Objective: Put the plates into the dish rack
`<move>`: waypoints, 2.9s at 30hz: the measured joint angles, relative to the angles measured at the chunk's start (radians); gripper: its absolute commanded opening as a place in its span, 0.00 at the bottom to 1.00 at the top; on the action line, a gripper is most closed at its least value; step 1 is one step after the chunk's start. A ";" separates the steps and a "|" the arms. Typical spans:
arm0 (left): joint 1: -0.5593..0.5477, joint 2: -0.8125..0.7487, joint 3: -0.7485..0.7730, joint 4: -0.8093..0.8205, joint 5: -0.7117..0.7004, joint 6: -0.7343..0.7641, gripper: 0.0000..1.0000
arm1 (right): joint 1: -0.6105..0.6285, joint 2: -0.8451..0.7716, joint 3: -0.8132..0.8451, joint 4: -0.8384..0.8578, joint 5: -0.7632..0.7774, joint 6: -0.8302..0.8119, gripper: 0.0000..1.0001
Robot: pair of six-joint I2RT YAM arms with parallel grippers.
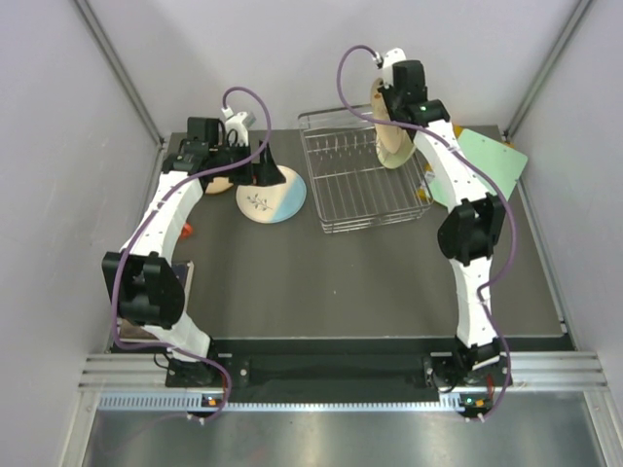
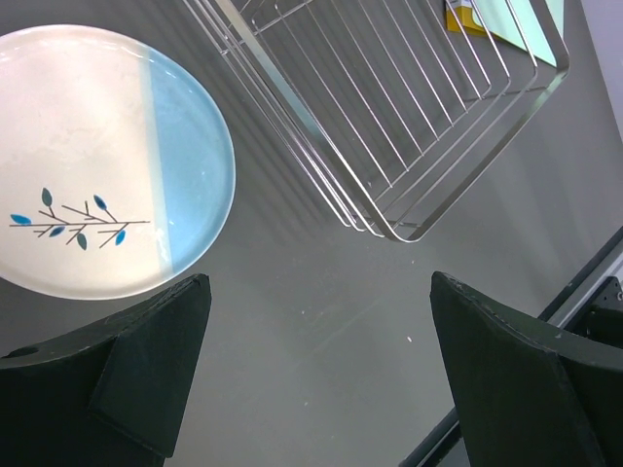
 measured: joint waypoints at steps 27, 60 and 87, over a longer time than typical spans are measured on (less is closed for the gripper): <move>-0.001 0.000 -0.017 0.005 -0.185 -0.012 0.99 | 0.005 0.097 0.008 0.051 0.008 -0.004 0.00; -0.001 -0.001 -0.084 -0.004 -0.249 -0.001 0.99 | -0.007 0.183 0.013 0.262 0.146 -0.128 0.52; -0.060 0.400 -0.034 0.131 -0.325 0.044 0.84 | 0.061 -0.627 -0.934 0.391 -0.476 0.115 0.67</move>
